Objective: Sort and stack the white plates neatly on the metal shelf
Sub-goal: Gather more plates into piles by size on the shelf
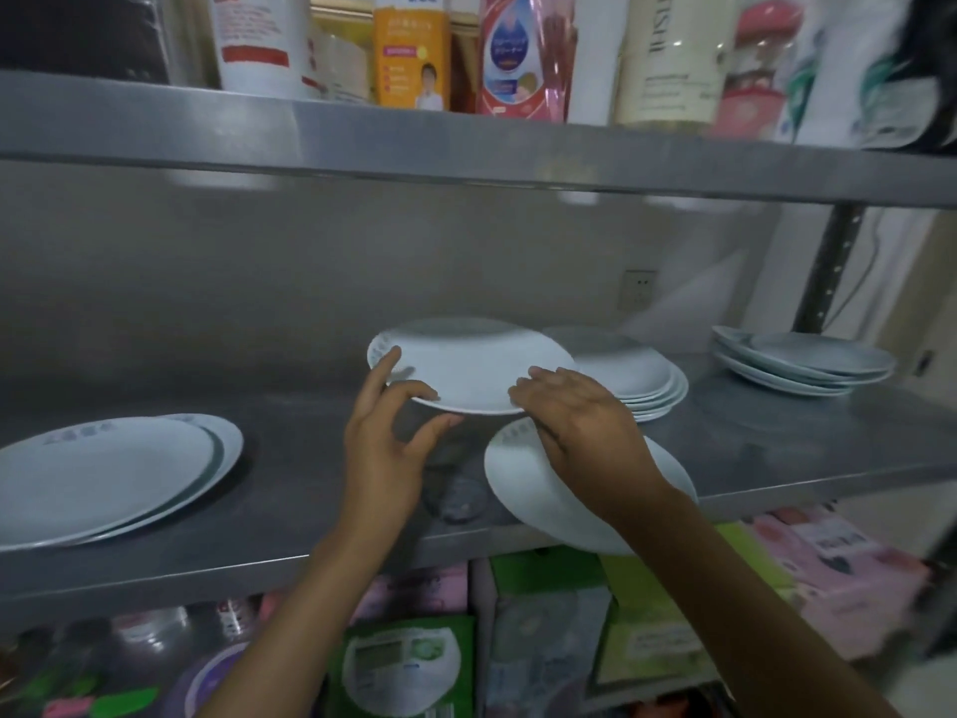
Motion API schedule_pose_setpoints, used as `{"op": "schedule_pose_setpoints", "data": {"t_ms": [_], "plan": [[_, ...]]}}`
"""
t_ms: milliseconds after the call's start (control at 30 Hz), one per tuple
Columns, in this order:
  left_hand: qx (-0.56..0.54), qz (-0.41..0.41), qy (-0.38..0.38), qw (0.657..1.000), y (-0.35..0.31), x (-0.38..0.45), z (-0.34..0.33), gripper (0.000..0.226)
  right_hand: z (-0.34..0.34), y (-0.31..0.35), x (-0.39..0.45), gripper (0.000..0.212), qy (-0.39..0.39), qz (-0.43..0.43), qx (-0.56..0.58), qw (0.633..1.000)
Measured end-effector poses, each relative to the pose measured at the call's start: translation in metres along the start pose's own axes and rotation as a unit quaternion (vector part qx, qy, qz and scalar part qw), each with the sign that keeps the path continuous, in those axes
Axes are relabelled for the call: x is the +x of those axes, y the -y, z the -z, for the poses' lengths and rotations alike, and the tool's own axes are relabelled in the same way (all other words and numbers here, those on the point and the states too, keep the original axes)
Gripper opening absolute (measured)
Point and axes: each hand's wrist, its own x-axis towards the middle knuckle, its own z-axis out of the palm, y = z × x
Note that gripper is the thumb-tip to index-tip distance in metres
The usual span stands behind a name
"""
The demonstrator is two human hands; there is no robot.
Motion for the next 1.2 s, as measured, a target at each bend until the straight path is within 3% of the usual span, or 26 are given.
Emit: {"op": "schedule_pose_setpoints", "data": {"t_ms": [133,333,433,600,1200], "plan": [[-0.041,0.023,-0.008,0.999,-0.013,-0.011,-0.012,0.027,0.008,-0.028,-0.022,0.061,0.021,-0.095,0.012,0.995],[-0.061,0.029,0.008,0.998,-0.030,-0.033,-0.017,0.029,0.012,-0.069,-0.052,0.057,0.053,-0.206,0.049,0.976],[-0.074,0.042,0.036,0.996,-0.039,-0.047,-0.017,0.022,0.012,-0.075,-0.061,0.054,0.055,-0.246,0.061,0.966],[-0.063,0.034,0.074,0.995,-0.041,-0.064,-0.020,0.029,0.019,-0.074,-0.072,0.056,0.080,-0.316,0.068,0.943],[-0.071,0.058,0.136,0.986,-0.022,-0.089,-0.032,0.032,0.041,-0.061,-0.086,0.048,0.061,-0.408,0.111,0.904]]}}
